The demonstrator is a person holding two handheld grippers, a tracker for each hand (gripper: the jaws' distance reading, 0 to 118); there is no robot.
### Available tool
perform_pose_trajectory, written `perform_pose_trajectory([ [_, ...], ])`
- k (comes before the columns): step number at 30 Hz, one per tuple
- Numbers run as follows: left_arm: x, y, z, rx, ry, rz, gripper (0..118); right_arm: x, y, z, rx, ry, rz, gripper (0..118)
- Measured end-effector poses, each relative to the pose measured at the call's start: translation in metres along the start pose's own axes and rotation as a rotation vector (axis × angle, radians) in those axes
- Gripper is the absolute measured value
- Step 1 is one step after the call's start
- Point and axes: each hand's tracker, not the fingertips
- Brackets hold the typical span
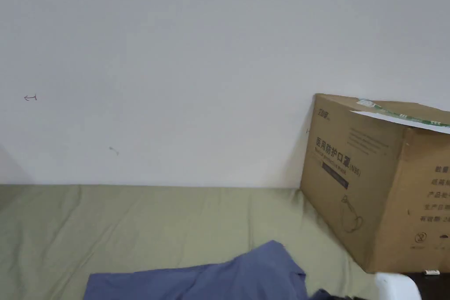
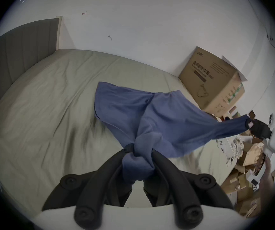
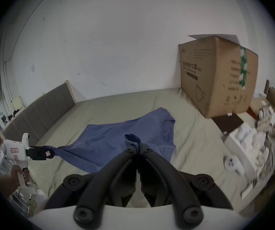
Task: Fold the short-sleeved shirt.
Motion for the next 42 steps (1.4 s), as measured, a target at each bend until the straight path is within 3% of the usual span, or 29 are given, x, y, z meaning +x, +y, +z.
perform_pose_trajectory([
  [3, 0.010, -0.025, 0.052, 0.025, -0.041, 0.006, 10, -0.010, -0.021, 0.067, 0.039, -0.031, 0.048, 3],
  [8, 0.014, -0.045, 0.107, 0.041, -0.024, 0.022, 10, -0.017, -0.035, 0.141, 0.060, -0.033, 0.003, 3],
  [13, -0.012, -0.059, 0.075, -0.126, 0.037, 0.142, 10, 0.018, -0.060, 0.076, -0.179, -0.029, -0.139, 3],
  [14, -0.017, -0.062, 0.066, -0.145, 0.041, 0.152, 16, 0.026, -0.065, 0.057, -0.241, -0.044, -0.172, 3],
  [15, -0.024, -0.066, 0.053, -0.163, 0.048, 0.168, 34, 0.034, -0.073, 0.033, -0.310, -0.073, -0.209, 4],
  [16, -0.030, -0.069, 0.044, -0.170, 0.054, 0.195, 70, 0.045, -0.081, 0.011, -0.367, -0.100, -0.260, 14],
  [17, -0.036, -0.072, 0.037, -0.187, 0.044, 0.224, 92, 0.051, -0.087, -0.005, -0.430, -0.117, -0.290, 41],
  [18, -0.042, -0.074, 0.031, -0.210, 0.057, 0.252, 103, 0.056, -0.093, -0.017, -0.462, -0.129, -0.308, 76],
  [19, -0.045, -0.077, 0.028, -0.214, 0.062, 0.291, 104, 0.059, -0.098, -0.026, -0.507, -0.166, -0.332, 102],
  [21, -0.049, -0.078, 0.035, -0.201, 0.059, 0.354, 104, 0.059, -0.100, -0.022, -0.487, -0.175, -0.372, 103],
  [23, -0.046, -0.074, 0.054, -0.167, 0.055, 0.360, 104, 0.054, -0.091, -0.006, -0.440, -0.116, -0.407, 103],
  [25, -0.037, -0.063, 0.079, -0.076, 0.057, 0.323, 104, 0.044, -0.075, 0.014, -0.376, -0.098, -0.385, 103],
  [30, 0.004, -0.038, 0.140, 0.240, 0.063, 0.094, 102, -0.004, -0.029, 0.066, -0.035, -0.018, -0.243, 102],
  [31, 0.012, -0.034, 0.149, 0.312, 0.080, 0.038, 96, -0.018, -0.022, 0.072, 0.040, 0.005, -0.187, 100],
  [32, 0.017, -0.033, 0.153, 0.362, 0.086, 0.000, 81, -0.029, -0.016, 0.076, 0.087, 0.034, -0.152, 96],
  [34, 0.024, -0.034, 0.154, 0.433, 0.080, -0.056, 74, -0.046, -0.008, 0.072, 0.142, 0.114, -0.109, 93],
  [35, 0.027, -0.031, 0.150, 0.447, 0.069, -0.069, 42, -0.055, -0.005, 0.067, 0.160, 0.142, -0.085, 66],
  [36, 0.030, -0.030, 0.145, 0.422, 0.078, -0.063, 7, -0.066, -0.002, 0.058, 0.159, 0.100, -0.058, 20],
  [37, 0.032, -0.031, 0.140, 0.421, 0.090, -0.068, 0, -0.072, -0.003, 0.054, 0.152, 0.039, -0.027, 0],
  [39, 0.021, -0.020, 0.122, 0.389, 0.057, -0.052, 0, -0.076, -0.001, 0.038, 0.115, 0.144, -0.032, 0],
  [42, -0.003, 0.024, 0.078, 0.295, 0.096, -0.042, 0, -0.085, -0.006, 0.024, 0.104, 0.139, -0.010, 0],
])
